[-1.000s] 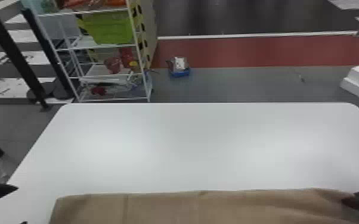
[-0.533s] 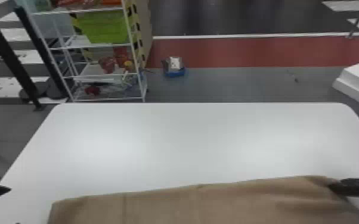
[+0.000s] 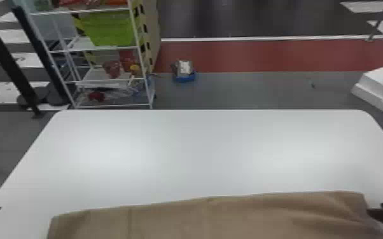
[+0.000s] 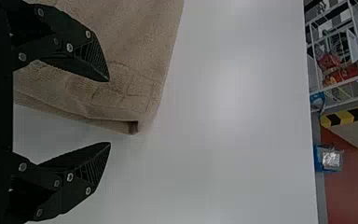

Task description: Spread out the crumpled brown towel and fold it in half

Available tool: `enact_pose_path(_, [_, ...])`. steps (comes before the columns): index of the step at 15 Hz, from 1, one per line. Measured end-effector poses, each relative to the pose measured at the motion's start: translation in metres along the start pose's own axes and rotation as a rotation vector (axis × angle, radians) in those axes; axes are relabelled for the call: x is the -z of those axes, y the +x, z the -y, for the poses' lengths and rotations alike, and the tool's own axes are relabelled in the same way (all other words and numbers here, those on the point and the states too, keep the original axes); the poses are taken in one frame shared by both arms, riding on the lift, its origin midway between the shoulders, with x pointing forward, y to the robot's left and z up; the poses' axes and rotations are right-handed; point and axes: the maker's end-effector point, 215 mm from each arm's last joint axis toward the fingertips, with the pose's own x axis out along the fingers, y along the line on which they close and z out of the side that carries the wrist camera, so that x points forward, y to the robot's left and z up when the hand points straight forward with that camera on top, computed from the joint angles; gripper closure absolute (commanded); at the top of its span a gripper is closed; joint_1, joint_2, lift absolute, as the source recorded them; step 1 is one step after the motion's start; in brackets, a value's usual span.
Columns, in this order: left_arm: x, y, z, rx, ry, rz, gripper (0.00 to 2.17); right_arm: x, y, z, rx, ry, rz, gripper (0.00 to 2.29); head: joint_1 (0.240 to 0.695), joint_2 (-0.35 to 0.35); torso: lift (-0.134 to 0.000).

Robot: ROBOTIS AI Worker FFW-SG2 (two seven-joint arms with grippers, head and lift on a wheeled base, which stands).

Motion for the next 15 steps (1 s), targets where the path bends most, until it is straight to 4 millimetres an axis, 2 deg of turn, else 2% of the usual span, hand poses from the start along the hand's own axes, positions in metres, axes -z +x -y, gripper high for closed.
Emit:
enact_pose_path(3, [-0.024,0.001,-0.004,-0.066,-0.042,0.066,0.14,0.015,-0.015,-0.003,-0.009,0.072,-0.005,0.23,0.695,-0.027,-0.124])
enact_pose_path(5, [-0.03,0.008,-0.003,-0.079,-0.072,0.091,0.14,0.017,-0.02,-0.008,-0.032,0.125,0.004,0.29,0.695,-0.041,-0.124])
enact_pose_path(8, [-0.033,0.015,-0.002,-0.08,-0.096,0.109,0.14,0.022,-0.025,-0.022,-0.071,0.205,-0.004,0.38,0.695,-0.038,-0.124])
enact_pose_path(11, [-0.032,0.015,-0.003,-0.078,-0.092,0.106,0.14,0.036,-0.03,-0.029,-0.071,0.23,-0.046,0.47,0.695,-0.035,-0.124])
enact_pose_path(15, [-0.03,0.012,-0.005,-0.076,-0.079,0.099,0.14,0.045,-0.033,-0.035,-0.066,0.253,-0.084,0.81,0.695,-0.025,-0.124])
